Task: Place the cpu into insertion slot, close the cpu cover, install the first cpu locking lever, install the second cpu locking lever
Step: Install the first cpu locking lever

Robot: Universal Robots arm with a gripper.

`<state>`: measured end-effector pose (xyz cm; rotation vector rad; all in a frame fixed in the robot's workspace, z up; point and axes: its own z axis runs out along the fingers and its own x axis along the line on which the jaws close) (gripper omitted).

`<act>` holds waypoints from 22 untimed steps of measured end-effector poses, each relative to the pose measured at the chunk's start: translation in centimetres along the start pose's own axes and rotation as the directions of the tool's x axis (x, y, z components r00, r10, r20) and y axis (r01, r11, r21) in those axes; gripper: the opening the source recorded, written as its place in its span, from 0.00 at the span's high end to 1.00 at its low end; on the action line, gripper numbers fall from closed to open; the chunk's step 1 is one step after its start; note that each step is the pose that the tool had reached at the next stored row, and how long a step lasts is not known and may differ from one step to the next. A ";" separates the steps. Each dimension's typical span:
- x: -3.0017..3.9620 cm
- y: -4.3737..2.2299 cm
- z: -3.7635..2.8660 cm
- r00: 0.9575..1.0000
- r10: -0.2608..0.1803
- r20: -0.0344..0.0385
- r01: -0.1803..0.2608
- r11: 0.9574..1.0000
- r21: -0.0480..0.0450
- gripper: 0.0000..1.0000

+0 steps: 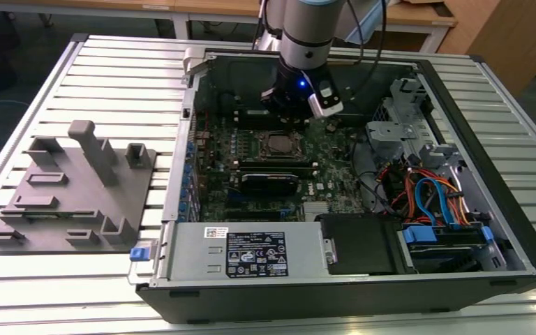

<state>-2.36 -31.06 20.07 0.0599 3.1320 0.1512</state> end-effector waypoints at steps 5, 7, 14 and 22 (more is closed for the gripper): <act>0.00 0.02 -0.12 1.000 0.000 0.000 0.000 1.000 0.000 0.89; 0.00 0.02 -0.13 1.000 0.000 0.000 0.000 1.000 0.000 0.89; -0.03 -0.02 0.20 1.000 0.000 0.000 0.000 1.000 0.010 0.89; -0.05 -0.03 0.33 1.000 0.000 0.001 0.000 1.000 0.015 0.89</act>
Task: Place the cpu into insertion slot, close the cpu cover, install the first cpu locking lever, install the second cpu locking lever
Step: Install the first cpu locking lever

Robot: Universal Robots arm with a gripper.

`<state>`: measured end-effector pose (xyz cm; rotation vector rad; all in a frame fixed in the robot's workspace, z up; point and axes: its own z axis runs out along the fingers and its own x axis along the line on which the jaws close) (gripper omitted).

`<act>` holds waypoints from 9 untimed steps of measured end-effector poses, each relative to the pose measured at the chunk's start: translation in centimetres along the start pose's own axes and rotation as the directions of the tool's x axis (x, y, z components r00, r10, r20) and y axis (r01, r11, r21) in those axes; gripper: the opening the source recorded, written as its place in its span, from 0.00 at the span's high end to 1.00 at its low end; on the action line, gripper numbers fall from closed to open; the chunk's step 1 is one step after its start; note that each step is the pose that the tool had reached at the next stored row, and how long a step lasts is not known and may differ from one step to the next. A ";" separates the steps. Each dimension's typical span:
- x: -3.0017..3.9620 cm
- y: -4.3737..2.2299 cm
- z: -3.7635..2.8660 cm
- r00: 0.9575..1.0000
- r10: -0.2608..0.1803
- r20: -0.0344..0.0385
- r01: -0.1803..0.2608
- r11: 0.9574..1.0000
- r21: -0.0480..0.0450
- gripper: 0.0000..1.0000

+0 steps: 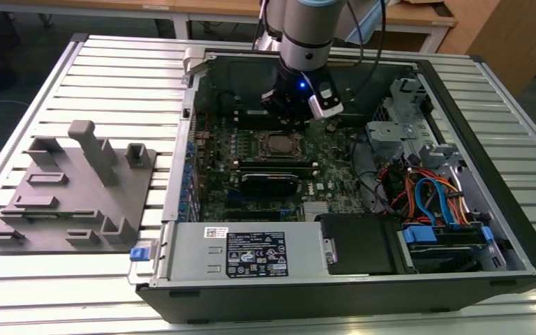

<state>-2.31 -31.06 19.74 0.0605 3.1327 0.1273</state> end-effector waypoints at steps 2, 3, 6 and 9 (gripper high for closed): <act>0.00 0.00 0.00 1.000 0.000 0.000 0.000 1.000 0.000 0.89; 0.00 0.00 -0.05 1.000 0.000 0.000 0.000 1.000 0.000 0.89; 0.00 0.02 -0.26 1.000 0.000 0.000 0.000 1.000 0.000 0.89; 0.00 0.03 -0.30 1.000 0.000 0.000 0.000 1.000 0.000 0.89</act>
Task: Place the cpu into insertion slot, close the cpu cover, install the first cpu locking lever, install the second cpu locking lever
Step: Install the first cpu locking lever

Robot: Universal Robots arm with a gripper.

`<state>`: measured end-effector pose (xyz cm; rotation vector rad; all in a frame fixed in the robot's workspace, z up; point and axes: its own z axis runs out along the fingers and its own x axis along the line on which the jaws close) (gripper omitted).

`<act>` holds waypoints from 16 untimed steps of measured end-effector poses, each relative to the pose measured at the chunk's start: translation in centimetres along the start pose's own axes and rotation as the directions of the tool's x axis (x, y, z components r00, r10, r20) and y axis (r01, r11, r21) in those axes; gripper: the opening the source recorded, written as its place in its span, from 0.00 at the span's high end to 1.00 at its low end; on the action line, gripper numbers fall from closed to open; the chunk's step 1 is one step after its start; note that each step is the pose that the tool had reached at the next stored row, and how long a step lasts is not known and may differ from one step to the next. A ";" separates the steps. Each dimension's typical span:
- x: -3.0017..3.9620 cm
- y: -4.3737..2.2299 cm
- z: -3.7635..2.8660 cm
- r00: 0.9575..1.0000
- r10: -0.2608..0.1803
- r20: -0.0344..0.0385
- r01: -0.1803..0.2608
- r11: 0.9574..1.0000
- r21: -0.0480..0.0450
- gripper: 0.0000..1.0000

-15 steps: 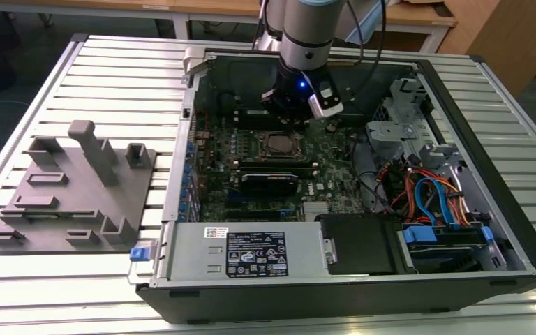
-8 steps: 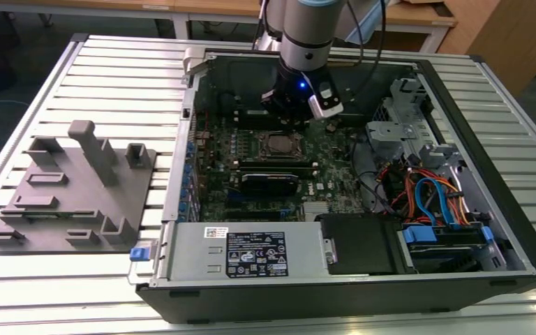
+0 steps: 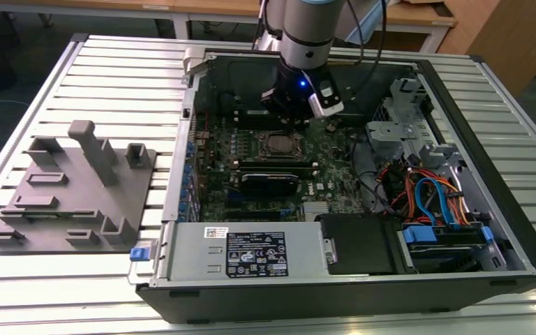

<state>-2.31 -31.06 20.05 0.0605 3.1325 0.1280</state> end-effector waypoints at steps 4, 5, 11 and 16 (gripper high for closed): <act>0.00 -0.02 0.15 1.000 0.000 0.000 0.000 1.000 0.008 0.89; 0.00 -0.03 0.20 1.000 0.000 0.000 0.000 1.000 0.011 0.89; 0.00 -0.04 0.39 1.000 0.000 0.000 0.000 1.000 0.019 0.89; -0.01 -0.07 0.55 1.000 0.000 0.000 0.000 1.000 0.013 0.89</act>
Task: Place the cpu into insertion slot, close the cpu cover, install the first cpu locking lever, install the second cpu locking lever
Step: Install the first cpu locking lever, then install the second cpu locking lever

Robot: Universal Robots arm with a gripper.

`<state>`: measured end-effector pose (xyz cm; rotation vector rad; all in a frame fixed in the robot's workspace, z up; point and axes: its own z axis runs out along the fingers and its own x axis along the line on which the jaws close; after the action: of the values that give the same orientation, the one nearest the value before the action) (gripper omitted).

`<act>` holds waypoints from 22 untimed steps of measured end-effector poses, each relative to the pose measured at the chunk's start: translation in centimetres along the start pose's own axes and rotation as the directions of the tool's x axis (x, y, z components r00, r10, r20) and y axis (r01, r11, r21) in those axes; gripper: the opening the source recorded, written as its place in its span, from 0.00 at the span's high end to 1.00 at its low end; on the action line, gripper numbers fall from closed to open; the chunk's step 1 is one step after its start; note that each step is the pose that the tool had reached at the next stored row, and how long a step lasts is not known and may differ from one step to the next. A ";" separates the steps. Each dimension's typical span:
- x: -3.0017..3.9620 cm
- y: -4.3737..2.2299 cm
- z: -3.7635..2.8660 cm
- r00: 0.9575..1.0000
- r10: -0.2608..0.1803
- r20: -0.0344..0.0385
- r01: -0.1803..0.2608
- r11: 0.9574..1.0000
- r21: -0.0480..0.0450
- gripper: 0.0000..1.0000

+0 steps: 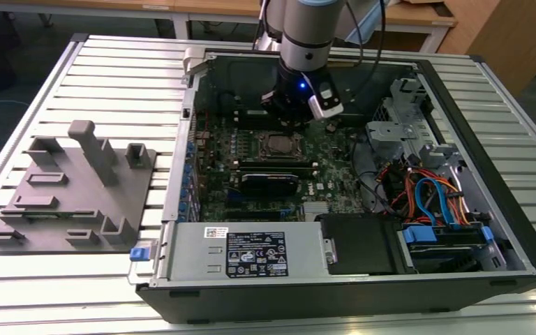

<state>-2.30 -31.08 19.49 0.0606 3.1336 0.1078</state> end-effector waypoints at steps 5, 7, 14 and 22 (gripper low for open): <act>-0.01 0.01 0.06 1.000 0.000 -0.001 0.000 1.000 -0.027 0.89; -0.02 0.04 -0.02 1.000 0.000 0.000 0.000 1.000 -0.028 0.89; -0.02 0.07 -0.72 1.000 0.000 -0.001 0.000 1.000 -0.027 0.89; -0.03 -0.32 -0.76 1.000 0.000 -0.001 0.000 1.000 -0.027 0.89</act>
<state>-2.29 -31.45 20.23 0.0606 3.1320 0.1500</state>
